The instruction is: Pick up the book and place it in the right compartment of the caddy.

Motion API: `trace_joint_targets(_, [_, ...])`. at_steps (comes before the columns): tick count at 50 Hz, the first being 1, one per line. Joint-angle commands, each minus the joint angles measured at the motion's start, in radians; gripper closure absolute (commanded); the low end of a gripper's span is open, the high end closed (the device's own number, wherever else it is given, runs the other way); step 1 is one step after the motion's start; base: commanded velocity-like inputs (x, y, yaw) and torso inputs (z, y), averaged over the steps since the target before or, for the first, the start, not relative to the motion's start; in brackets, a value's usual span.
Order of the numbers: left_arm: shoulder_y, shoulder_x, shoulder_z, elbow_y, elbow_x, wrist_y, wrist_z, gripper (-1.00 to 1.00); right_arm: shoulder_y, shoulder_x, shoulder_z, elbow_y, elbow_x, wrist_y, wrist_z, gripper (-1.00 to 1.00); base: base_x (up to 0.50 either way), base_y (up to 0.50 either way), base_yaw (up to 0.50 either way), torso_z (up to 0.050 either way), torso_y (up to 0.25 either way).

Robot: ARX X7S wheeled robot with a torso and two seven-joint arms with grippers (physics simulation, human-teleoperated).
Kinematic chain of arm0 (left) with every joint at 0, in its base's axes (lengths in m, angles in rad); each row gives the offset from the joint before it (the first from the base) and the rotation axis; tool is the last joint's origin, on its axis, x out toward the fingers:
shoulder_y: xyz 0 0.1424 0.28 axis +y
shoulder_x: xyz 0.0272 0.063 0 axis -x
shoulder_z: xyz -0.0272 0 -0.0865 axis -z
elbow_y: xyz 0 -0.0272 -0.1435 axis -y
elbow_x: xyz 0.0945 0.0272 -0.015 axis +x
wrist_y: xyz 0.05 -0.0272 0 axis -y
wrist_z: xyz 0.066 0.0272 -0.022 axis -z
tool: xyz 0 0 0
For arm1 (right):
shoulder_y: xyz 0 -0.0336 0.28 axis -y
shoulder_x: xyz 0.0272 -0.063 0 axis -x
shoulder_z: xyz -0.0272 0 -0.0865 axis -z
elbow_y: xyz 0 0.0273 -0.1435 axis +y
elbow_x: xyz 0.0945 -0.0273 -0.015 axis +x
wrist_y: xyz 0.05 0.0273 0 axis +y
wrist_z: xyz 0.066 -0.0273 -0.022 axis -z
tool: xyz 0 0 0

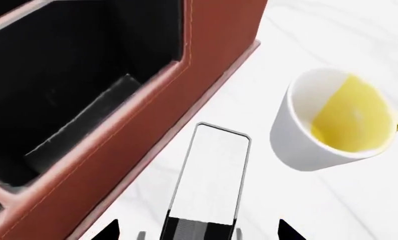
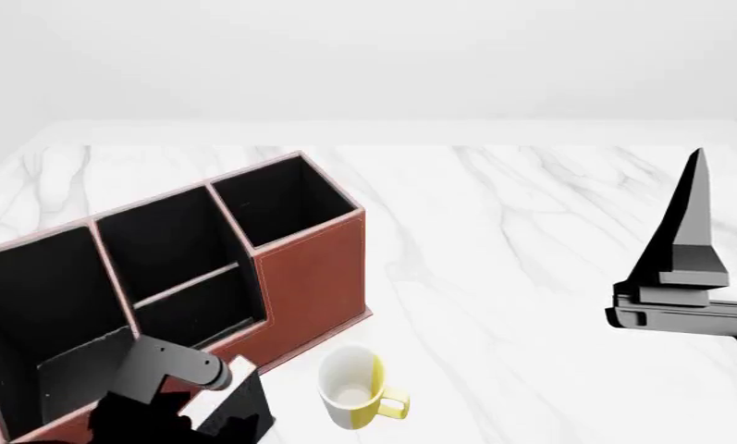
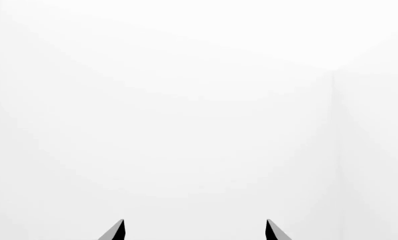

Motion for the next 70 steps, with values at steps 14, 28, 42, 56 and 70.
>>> trace_joint_targets(14, [-0.014, 0.036, 0.032, -0.049, 0.021, -0.025, 0.018, -1.0, -0.033, 0.025, 0.005, 0.011, -0.011, -0.04, 0.012, -1.0, 0.0, 0.0, 0.0, 0.0, 0.0])
trace_joint_targets(28, [-0.02, 0.039, 0.031, -0.046, 0.026, -0.022, 0.017, 1.0, -0.053, 0.046, 0.01, 0.02, -0.014, -0.072, 0.019, -1.0, 0.0, 0.0, 0.0, 0.0, 0.0])
trace_joint_targets(42, [-0.016, 0.026, 0.018, -0.03, 0.002, -0.012, 0.025, 1.0, -0.051, 0.038, 0.014, 0.018, -0.013, -0.063, 0.016, -1.0, 0.0, 0.0, 0.0, 0.0, 0.0])
trace_joint_targets(56, [-0.016, -0.013, -0.011, 0.034, -0.001, 0.012, 0.031, 1.0, -0.044, 0.021, 0.016, 0.019, -0.011, -0.044, 0.01, -1.0, 0.0, 0.0, 0.0, 0.0, 0.0])
trace_joint_targets(70, [-0.043, -0.081, -0.061, 0.129, -0.096, 0.014, 0.007, 1.0, -0.041, 0.006, 0.016, 0.021, -0.013, -0.031, 0.004, -1.0, 0.0, 0.0, 0.0, 0.0, 0.0])
